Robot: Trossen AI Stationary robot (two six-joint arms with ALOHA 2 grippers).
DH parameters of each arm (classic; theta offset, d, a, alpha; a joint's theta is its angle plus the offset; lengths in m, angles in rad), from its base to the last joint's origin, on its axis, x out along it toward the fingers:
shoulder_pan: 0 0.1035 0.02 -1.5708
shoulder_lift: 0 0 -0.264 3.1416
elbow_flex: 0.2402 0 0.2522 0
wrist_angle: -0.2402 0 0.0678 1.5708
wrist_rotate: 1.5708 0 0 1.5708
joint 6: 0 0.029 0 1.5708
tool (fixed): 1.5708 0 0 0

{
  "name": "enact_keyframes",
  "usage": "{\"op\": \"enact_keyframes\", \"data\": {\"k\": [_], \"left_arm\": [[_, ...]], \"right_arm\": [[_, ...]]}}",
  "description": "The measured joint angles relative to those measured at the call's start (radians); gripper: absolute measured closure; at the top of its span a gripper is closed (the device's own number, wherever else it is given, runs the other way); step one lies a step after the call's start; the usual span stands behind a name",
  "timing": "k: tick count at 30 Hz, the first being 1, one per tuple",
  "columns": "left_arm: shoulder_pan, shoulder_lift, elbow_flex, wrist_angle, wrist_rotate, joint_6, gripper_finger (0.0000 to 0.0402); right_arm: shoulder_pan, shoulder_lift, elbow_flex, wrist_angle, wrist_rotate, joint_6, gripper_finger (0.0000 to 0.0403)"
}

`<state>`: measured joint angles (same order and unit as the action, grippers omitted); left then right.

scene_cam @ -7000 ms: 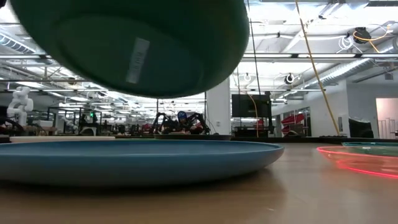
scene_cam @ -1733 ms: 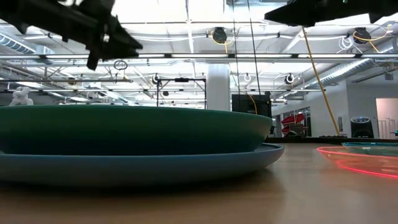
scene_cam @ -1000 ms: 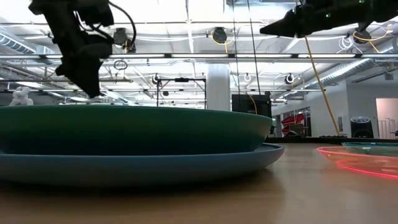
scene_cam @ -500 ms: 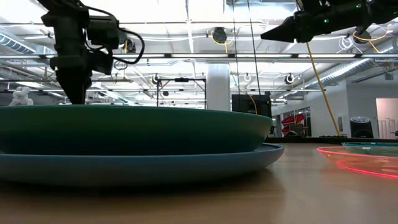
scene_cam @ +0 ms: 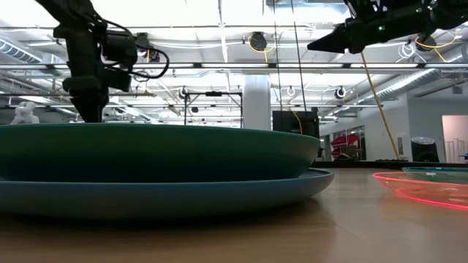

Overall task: Stack plastic plates
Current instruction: Stack the white plate on top of the dark blue plate

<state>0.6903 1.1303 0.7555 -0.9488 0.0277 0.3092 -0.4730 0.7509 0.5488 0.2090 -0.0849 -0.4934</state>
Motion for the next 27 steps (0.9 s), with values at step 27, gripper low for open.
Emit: {"op": "enact_keyframes", "data": {"k": [27], "left_arm": [[0.116,0.153,-0.001,0.075,0.021,0.063,0.0264]], "right_arm": [[-0.052,0.001,0.0,-0.004,-0.024,0.004,0.0399]]}}
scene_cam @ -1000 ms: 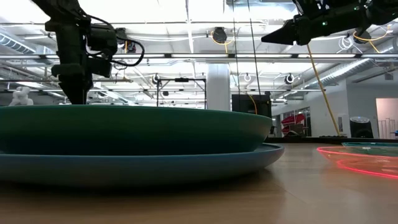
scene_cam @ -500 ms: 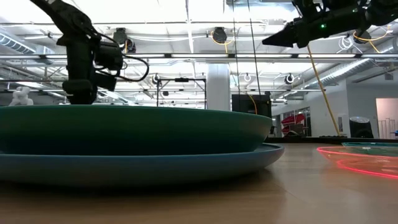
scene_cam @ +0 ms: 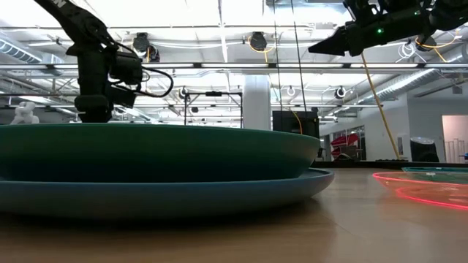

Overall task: Stack plastic plates
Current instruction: Stack the white plate on top of the dark blue plate

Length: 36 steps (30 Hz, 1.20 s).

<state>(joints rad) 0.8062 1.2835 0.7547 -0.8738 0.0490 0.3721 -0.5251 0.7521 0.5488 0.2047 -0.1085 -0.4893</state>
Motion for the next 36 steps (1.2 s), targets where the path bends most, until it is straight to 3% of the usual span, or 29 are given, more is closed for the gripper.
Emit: {"op": "enact_keyframes", "data": {"k": [10,36], "left_arm": [[0.0,0.0,0.0,-0.001,0.0,-0.014,0.0184],[0.0,0.001,0.0,0.014,-0.001,-0.011,0.0181]], "right_arm": [[0.0,0.0,0.0,0.0,0.002,0.002,0.0399],[0.0,0.0,0.0,0.0,0.002,-0.002,0.0399]]}}
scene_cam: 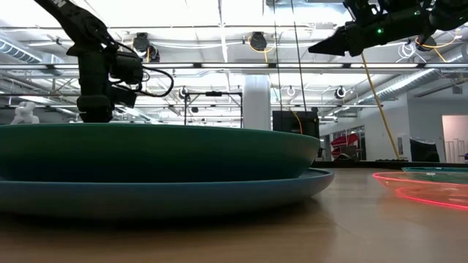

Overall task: Stack plastic plates
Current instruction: Stack the white plate on top of the dark blue plate

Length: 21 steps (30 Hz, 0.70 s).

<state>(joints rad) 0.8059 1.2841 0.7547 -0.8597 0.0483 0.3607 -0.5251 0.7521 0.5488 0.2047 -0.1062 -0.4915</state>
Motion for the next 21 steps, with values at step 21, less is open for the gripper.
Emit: {"op": "enact_keyframes", "data": {"k": [21], "left_arm": [[0.003,0.104,0.0,0.001,0.0,0.024,0.0181]], "right_arm": [[0.0,0.0,0.0,0.0,0.0,0.0,0.0399]]}}
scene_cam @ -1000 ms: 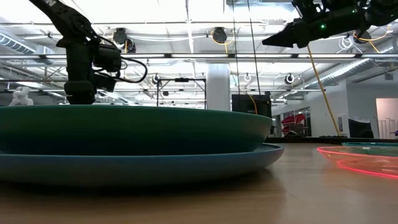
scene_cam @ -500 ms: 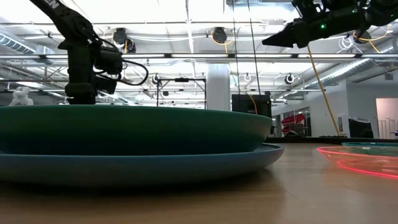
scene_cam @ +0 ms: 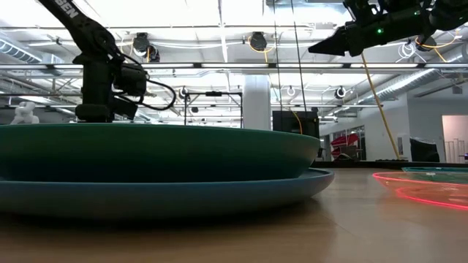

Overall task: Stack plastic plates
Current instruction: Stack the white plate on top of the dark blue plate

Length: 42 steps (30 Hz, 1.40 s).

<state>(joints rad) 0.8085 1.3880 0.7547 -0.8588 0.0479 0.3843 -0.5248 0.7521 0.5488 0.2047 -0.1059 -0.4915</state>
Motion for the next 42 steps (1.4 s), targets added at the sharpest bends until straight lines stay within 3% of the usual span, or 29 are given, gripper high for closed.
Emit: {"op": "enact_keyframes", "data": {"k": [42], "left_arm": [[-0.013,-0.001,-0.058,0.057,0.0,-0.002,0.0181]], "right_arm": [[0.0,0.0,0.0,0.0,0.0,-0.006,0.0399]]}}
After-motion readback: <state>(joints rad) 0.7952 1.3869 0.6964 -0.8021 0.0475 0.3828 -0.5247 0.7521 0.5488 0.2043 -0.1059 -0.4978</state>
